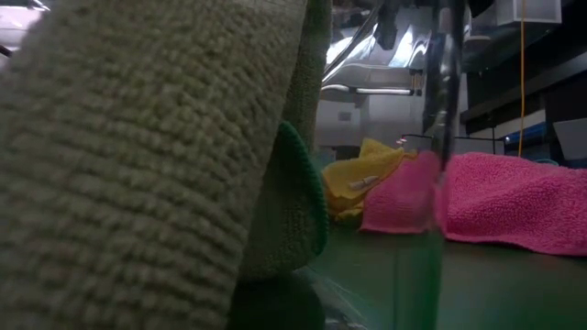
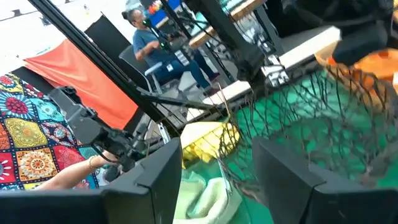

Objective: Sort microfiber towel by color & place in baskets
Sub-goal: Put the orange microfiber towel into the orange bin, then put the yellow microfiber towel into the wire basket

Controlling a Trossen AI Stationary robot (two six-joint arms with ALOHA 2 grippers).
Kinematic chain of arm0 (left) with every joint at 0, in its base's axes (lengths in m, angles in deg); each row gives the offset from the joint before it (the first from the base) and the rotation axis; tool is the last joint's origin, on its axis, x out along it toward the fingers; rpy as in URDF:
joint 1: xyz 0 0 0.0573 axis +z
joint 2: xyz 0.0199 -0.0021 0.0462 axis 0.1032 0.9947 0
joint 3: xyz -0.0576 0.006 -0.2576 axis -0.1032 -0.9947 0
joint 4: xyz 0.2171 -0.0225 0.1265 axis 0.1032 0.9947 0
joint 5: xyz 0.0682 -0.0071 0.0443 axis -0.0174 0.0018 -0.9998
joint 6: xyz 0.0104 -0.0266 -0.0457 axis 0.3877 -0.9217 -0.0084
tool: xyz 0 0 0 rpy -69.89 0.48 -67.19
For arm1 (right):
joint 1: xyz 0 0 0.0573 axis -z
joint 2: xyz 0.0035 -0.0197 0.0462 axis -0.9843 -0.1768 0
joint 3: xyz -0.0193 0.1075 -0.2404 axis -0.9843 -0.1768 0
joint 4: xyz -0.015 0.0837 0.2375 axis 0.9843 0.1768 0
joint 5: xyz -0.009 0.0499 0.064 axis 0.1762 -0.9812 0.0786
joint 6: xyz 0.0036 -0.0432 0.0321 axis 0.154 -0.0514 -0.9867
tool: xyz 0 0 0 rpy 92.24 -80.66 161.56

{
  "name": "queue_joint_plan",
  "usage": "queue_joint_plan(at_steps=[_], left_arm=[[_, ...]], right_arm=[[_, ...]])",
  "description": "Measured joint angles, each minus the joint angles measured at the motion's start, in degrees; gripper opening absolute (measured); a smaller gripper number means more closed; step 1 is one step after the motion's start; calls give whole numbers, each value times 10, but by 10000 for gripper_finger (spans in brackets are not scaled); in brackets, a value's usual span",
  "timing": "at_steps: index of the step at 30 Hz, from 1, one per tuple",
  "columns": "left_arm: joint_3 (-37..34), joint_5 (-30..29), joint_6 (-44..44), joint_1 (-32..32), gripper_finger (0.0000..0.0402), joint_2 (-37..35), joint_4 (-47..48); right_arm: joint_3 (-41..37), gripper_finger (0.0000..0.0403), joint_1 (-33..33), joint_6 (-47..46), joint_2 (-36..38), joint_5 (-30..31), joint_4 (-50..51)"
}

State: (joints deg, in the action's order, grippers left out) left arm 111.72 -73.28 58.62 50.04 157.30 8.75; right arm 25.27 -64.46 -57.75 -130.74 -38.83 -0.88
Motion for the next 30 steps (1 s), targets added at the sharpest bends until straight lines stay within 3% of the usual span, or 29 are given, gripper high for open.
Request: queue_joint_plan(at_steps=[5, 9, 23, 30], left_arm=[[0, 12, 0, 0, 85, -11, 2], [0, 28, 0, 0, 85, -41, 2], [0, 191, -1, -3, 85, -168, 2], [0, 251, -1, -36, 85, -179, 3]], right_arm=[[0, 193, 0, 7, 0, 1, 55], [0, 193, -10, 33, 0, 36, 116], [0, 193, -160, 89, -35, 281, 221], [0, 193, -216, 92, -96, 352, 261]])
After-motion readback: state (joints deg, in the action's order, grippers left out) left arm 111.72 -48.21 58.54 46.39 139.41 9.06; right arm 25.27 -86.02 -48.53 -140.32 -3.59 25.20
